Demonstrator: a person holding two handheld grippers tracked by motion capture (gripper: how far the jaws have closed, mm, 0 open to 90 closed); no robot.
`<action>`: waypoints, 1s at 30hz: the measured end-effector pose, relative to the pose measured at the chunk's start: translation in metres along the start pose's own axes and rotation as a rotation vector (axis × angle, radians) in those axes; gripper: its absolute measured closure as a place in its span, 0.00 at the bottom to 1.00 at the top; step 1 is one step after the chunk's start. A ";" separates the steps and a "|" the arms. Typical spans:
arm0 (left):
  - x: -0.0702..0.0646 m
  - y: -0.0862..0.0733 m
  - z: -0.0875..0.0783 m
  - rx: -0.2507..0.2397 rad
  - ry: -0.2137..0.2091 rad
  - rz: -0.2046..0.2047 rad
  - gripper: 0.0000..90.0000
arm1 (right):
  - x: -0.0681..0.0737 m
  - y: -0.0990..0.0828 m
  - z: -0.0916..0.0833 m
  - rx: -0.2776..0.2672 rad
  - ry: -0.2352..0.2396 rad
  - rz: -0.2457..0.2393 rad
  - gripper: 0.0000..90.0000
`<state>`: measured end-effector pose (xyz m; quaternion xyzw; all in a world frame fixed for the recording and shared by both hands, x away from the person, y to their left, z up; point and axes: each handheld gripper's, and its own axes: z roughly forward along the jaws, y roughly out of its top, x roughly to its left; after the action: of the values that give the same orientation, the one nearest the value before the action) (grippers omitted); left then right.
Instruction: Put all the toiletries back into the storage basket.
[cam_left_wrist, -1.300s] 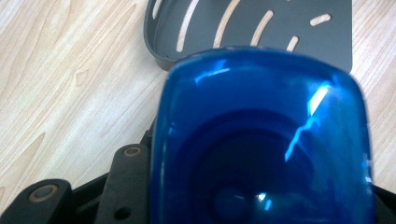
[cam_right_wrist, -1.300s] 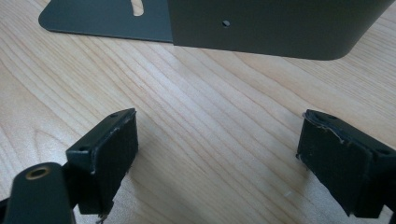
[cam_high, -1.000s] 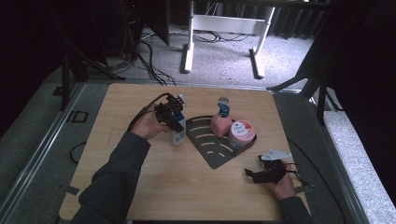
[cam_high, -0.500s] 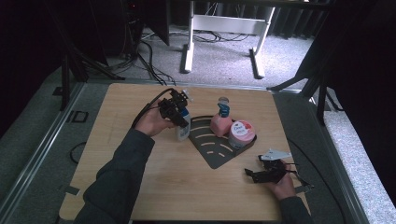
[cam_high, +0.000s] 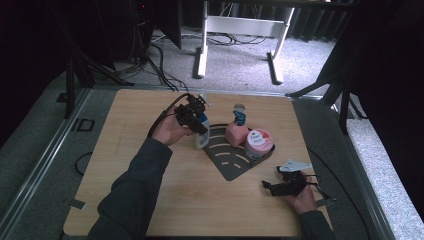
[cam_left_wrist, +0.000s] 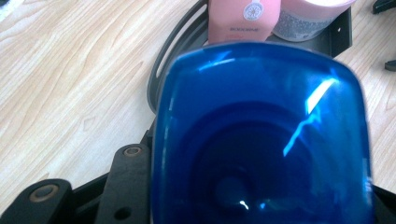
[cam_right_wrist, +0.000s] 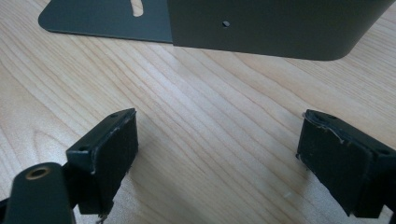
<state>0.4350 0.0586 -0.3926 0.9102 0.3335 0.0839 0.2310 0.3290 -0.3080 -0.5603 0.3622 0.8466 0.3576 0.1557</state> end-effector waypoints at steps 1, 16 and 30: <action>0.000 0.001 0.001 -0.005 0.003 0.000 0.61 | 0.000 0.000 0.000 0.000 0.000 0.000 0.13; -0.001 0.007 0.007 -0.032 0.013 -0.029 0.62 | 0.000 0.000 0.000 0.000 0.000 0.000 0.13; -0.003 0.014 0.019 -0.044 0.013 -0.032 0.61 | 0.000 0.000 0.000 0.000 0.001 0.000 0.13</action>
<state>0.4466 0.0408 -0.4029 0.8988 0.3477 0.0936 0.2499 0.3291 -0.3080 -0.5603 0.3621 0.8466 0.3577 0.1553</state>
